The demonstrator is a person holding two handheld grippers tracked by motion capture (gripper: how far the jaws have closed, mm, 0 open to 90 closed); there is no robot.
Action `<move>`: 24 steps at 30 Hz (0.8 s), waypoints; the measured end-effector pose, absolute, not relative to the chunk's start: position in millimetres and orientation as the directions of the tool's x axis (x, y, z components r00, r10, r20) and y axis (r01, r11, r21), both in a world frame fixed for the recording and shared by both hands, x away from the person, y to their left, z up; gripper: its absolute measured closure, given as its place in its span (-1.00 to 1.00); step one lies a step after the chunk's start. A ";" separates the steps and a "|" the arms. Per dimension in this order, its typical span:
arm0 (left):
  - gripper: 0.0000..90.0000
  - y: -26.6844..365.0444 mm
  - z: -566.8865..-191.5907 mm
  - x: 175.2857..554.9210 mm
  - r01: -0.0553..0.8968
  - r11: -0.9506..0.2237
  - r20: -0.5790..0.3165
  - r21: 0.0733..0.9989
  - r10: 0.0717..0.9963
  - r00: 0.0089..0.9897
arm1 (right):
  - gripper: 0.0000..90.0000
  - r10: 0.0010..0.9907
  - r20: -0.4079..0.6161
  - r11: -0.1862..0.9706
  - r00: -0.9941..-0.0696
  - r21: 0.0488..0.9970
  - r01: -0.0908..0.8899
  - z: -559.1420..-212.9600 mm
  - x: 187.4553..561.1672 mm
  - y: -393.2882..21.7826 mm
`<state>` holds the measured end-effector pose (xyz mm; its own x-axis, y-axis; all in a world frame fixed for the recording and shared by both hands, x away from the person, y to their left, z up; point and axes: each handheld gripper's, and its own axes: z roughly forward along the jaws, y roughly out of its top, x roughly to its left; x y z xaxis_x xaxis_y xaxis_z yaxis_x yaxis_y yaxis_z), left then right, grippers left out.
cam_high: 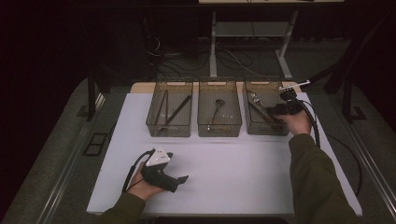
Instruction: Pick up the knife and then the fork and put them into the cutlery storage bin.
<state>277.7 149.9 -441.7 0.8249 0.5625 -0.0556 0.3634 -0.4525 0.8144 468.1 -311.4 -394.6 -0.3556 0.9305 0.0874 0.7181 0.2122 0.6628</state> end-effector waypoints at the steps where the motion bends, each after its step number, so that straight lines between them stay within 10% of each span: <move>1: -1.00 149.9 -442.0 278.0 0.364 -0.454 -0.057 0.813 0.561 0.826 | -0.10 0.926 0.098 0.210 -0.364 0.668 0.714 -393.2 466.6 -312.3; 24: -1.00 151.6 -442.5 280.2 0.374 -0.427 -0.077 0.824 0.568 0.819 | -0.70 0.848 0.156 0.172 -0.506 0.823 0.541 -374.6 399.1 -300.2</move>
